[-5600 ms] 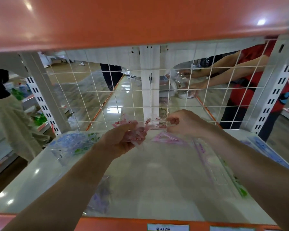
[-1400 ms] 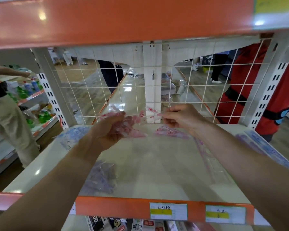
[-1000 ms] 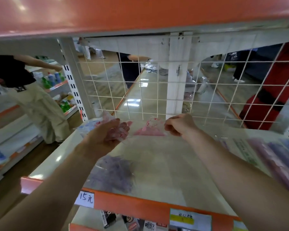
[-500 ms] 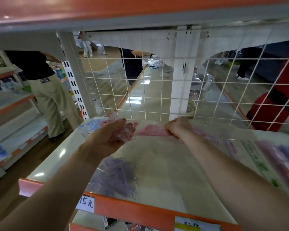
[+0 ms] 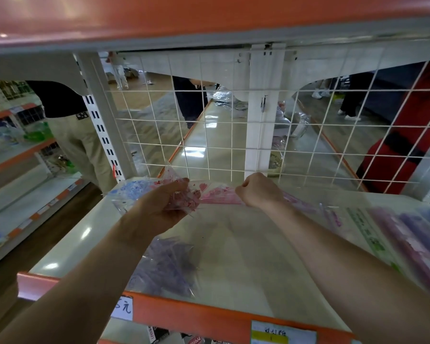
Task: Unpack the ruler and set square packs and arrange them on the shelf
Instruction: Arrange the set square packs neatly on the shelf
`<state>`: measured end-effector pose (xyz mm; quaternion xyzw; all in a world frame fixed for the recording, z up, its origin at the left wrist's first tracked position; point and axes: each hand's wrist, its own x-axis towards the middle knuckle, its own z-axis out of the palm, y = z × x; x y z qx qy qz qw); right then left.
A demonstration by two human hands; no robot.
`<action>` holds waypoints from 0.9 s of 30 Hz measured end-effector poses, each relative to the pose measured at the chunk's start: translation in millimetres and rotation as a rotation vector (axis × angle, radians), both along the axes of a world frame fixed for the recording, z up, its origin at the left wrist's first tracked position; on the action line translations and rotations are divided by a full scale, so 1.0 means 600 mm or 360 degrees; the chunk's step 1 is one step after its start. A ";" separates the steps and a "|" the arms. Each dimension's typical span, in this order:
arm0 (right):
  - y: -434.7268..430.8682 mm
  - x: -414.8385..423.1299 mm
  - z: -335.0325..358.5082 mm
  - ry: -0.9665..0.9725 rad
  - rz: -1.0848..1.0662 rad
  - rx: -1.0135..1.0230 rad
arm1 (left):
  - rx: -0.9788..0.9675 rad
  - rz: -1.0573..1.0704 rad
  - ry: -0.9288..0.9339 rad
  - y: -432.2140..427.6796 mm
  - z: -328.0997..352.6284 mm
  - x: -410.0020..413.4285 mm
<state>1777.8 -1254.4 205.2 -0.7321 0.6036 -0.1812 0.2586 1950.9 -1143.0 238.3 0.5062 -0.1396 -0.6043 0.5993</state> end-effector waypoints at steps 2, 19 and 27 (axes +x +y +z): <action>0.004 0.000 0.004 0.0066 0.0027 -0.0030 | 0.0014 -0.0005 -0.0022 0.002 0.003 -0.005; 0.069 -0.055 0.090 -0.1096 0.0358 0.0555 | -0.0204 -0.0446 -0.0045 0.004 0.022 -0.058; 0.064 -0.104 0.099 -0.1413 0.0170 0.0521 | -0.0225 -0.0472 -0.0013 -0.007 0.022 -0.062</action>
